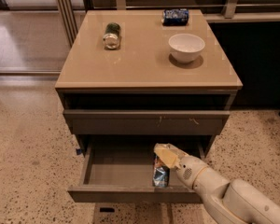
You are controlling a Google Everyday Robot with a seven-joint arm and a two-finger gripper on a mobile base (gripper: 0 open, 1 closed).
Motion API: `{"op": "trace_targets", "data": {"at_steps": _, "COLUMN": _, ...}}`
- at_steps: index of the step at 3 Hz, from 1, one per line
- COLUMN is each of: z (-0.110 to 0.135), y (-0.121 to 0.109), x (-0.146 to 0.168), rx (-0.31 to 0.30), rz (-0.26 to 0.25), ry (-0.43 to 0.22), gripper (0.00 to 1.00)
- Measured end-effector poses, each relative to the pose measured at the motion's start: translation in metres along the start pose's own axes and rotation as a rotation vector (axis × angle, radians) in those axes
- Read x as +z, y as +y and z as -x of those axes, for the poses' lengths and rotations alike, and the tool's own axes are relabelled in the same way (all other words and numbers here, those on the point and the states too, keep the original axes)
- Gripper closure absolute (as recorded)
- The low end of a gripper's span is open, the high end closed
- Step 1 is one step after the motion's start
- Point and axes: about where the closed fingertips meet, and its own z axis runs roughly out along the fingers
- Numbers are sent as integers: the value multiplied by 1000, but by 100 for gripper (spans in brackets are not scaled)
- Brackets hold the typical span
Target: Place redbull can into middle drawer
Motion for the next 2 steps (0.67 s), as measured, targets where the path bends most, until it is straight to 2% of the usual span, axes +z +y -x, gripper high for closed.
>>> {"op": "trace_targets", "data": {"at_steps": 1, "z": -3, "y": 5, "x": 3, "rx": -13, "rz": 9, "ry": -7, "gripper": 100}}
{"op": "trace_targets", "data": {"at_steps": 2, "z": -12, "y": -28, "x": 14, "rx": 22, "rz": -40, "ry": -30, "gripper": 100}}
